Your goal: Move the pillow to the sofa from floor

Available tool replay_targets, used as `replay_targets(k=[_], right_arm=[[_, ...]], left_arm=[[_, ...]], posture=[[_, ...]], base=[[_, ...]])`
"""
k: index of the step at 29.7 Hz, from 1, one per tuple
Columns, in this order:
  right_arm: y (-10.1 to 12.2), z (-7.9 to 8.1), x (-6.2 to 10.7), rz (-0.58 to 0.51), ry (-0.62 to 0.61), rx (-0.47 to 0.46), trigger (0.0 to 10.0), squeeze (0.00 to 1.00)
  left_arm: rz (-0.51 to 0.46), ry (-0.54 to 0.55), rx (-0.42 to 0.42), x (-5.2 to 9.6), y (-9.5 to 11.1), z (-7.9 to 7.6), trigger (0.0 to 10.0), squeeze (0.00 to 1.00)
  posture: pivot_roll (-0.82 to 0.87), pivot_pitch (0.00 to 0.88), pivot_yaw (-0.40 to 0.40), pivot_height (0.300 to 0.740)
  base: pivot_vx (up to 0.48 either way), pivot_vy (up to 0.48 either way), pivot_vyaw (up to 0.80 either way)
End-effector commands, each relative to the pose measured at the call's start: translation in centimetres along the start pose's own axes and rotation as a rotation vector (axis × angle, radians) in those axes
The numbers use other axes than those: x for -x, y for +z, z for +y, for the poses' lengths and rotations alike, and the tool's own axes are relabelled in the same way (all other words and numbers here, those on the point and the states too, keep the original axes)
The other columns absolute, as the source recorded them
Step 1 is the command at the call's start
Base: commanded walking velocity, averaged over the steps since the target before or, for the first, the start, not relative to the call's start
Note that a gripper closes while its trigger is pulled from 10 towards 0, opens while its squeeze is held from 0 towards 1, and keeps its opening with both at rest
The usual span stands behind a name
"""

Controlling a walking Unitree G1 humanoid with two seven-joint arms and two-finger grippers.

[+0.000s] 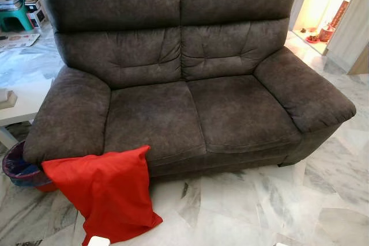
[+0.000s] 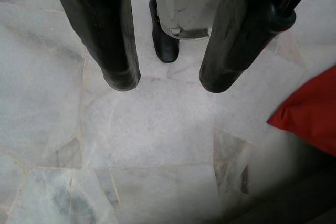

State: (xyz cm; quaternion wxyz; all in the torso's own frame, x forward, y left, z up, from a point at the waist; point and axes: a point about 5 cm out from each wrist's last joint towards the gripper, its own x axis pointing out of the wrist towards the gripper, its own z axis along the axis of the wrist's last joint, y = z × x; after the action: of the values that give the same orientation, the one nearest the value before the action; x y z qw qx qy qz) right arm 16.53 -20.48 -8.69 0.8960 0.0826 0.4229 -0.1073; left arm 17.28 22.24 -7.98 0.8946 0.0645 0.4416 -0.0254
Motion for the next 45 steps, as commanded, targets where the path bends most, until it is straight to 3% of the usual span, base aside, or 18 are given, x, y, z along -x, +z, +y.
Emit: replay_targets(k=[1,10,12,28,37,45], right_arm=[[-0.17,0.11,0.04,0.003,0.0,0.004,10.0,0.0],[-0.25,0.0,0.08,0.004,-0.01,0.026,10.0,0.0],[-0.18,-0.35,0.11,-0.002,-0.04,0.058,10.0,0.0],[-0.34,-0.48,0.15,0.007,-0.043,0.061,10.0,0.0],[-0.49,-0.49,0.17,0.015,-0.04,0.063,10.0,0.0],[-0.58,-0.61,0.22,0.011,-0.046,0.027,10.0,0.0]], left_arm=[[0.038,0.002,0.005,0.22,-0.8,0.4,10.0,0.0],[0.038,0.003,0.01,0.29,-0.88,0.62,10.0,0.0],[0.04,0.003,0.012,0.31,-0.96,0.58,10.0,0.0],[0.048,0.012,0.02,0.39,-1.0,1.09,10.0,0.0],[0.051,0.005,0.02,0.17,-0.92,0.16,10.0,0.0],[0.055,0.006,0.019,0.2,-1.01,0.23,10.0,0.0]], posture=[[-0.12,0.057,0.042,0.74],[-0.11,0.071,0.04,0.74],[-0.11,0.076,0.041,0.74],[-0.11,0.082,0.038,0.74],[-0.1,0.084,0.038,0.74],[-0.11,0.084,0.04,0.74]], base=[[0.0,0.0,0.0],[0.0,0.0,0.0],[0.0,0.0,0.71],[0.0,0.0,0.8],[0.0,0.0,0.8],[0.0,0.0,0.05]])
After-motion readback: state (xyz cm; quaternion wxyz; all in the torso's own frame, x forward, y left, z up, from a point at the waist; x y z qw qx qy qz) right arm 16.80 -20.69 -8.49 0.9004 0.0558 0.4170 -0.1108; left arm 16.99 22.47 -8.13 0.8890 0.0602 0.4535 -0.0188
